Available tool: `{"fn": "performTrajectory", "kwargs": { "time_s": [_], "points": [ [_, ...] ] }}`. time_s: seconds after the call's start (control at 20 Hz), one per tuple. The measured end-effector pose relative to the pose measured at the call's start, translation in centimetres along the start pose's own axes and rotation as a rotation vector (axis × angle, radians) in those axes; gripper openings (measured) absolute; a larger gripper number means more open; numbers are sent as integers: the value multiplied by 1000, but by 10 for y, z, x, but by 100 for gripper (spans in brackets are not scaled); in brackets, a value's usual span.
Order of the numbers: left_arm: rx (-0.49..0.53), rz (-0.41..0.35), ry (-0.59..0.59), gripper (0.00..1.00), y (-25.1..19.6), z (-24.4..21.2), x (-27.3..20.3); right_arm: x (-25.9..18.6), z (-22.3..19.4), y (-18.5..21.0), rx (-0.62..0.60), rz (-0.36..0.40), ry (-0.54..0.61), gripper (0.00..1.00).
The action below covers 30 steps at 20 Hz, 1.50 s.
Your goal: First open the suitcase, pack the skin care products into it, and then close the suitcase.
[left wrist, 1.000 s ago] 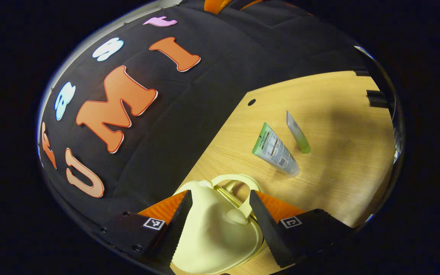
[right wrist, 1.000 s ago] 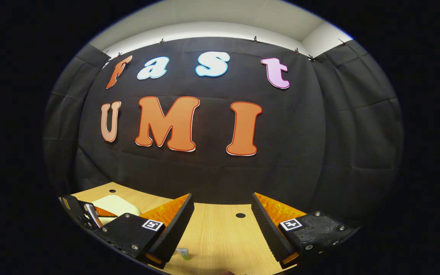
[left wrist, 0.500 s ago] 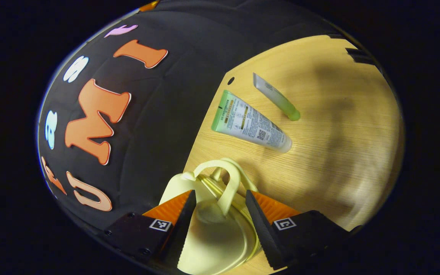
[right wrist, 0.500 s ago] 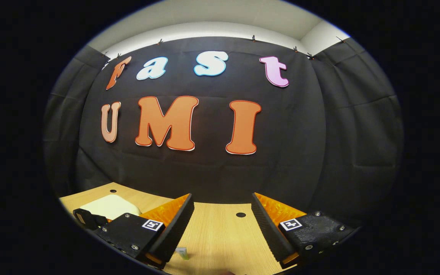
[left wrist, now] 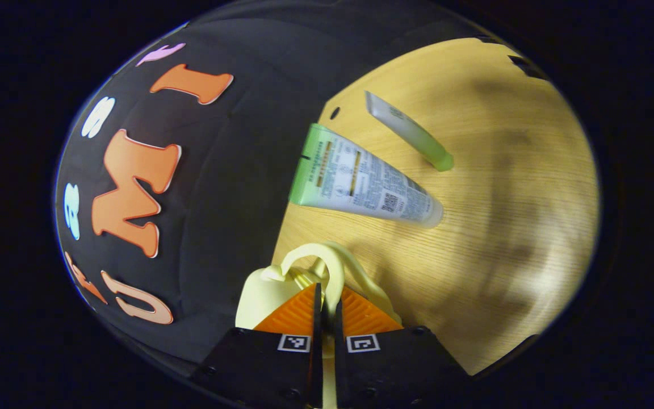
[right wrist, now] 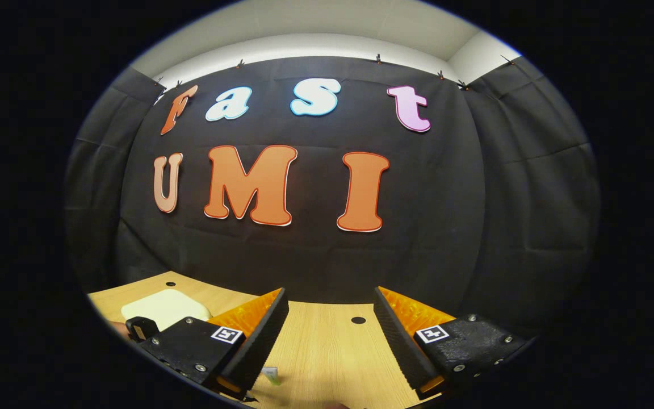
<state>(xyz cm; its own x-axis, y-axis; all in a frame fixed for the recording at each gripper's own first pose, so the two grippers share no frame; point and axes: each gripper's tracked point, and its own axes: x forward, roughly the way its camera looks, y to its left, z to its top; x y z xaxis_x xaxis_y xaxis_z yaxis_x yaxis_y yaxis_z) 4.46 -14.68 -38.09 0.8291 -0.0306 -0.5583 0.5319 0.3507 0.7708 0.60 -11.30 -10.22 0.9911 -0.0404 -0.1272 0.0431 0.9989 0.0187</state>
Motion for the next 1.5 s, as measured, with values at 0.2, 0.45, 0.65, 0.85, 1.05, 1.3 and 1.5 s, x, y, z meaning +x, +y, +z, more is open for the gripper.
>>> {"fn": "performTrajectory", "kwargs": {
  "time_s": [0.2,0.45,0.65,0.85,1.05,1.3,1.5],
  "points": [
    [-123,21,-35,7,25,2,-13,-3,-1,5,-12,-3,9,95],
    [-284,106,-92,7,84,0,-47,-3,0,24,-50,18,25,95],
    [-474,173,-138,6,140,-18,-73,-2,8,48,-65,48,17,95],
    [-631,253,-163,6,192,-55,-97,-5,7,74,-75,69,40,95],
    [-719,324,-165,6,232,-100,-111,-12,-2,101,-91,90,76,96],
    [-790,382,-146,7,266,-164,-120,-20,-5,126,-95,69,99,95],
    [-818,404,-131,7,282,-217,-121,-22,-13,145,-87,30,127,95]
  ]
}}
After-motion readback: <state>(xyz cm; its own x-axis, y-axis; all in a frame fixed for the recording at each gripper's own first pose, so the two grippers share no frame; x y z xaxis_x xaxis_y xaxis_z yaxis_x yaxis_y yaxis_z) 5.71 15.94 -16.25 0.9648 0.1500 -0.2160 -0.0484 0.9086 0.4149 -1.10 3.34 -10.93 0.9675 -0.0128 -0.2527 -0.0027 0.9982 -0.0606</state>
